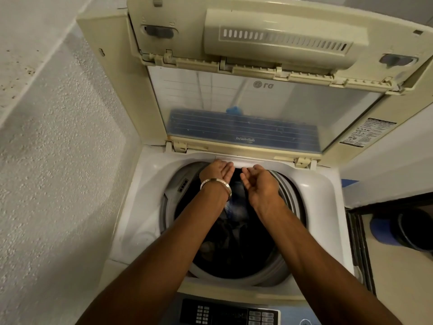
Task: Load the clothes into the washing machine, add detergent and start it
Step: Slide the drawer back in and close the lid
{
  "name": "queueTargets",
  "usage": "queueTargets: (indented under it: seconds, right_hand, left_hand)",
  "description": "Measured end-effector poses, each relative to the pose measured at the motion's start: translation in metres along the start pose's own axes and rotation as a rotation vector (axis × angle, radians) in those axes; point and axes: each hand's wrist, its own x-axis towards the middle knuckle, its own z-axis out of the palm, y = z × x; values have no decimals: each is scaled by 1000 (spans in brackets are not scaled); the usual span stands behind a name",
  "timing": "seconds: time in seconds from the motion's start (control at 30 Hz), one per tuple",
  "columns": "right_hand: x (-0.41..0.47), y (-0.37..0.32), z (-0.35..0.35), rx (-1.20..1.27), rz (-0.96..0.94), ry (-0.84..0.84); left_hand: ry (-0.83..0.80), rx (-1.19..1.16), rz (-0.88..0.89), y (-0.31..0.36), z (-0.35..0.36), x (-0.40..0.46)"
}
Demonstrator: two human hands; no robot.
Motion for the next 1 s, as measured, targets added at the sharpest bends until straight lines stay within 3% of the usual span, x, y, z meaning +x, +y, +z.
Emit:
queueTargets:
  seconds: [0.23, 0.6, 0.8, 1.0]
  right_hand:
    - [-3, -6, -20, -185, 43, -186]
    - [-55, -17, -30, -434, 35, -186]
    - [-99, -40, -28, -658, -137, -202]
    - [-133, -80, -7, -896, -475, -290]
  left_hand:
    - [-118, 84, 4, -6, 3, -19]
    - [-202, 511, 28, 28, -28, -47]
    - [-137, 866, 322, 48, -26, -79]
    - [-200, 1102, 681, 78, 4, -123]
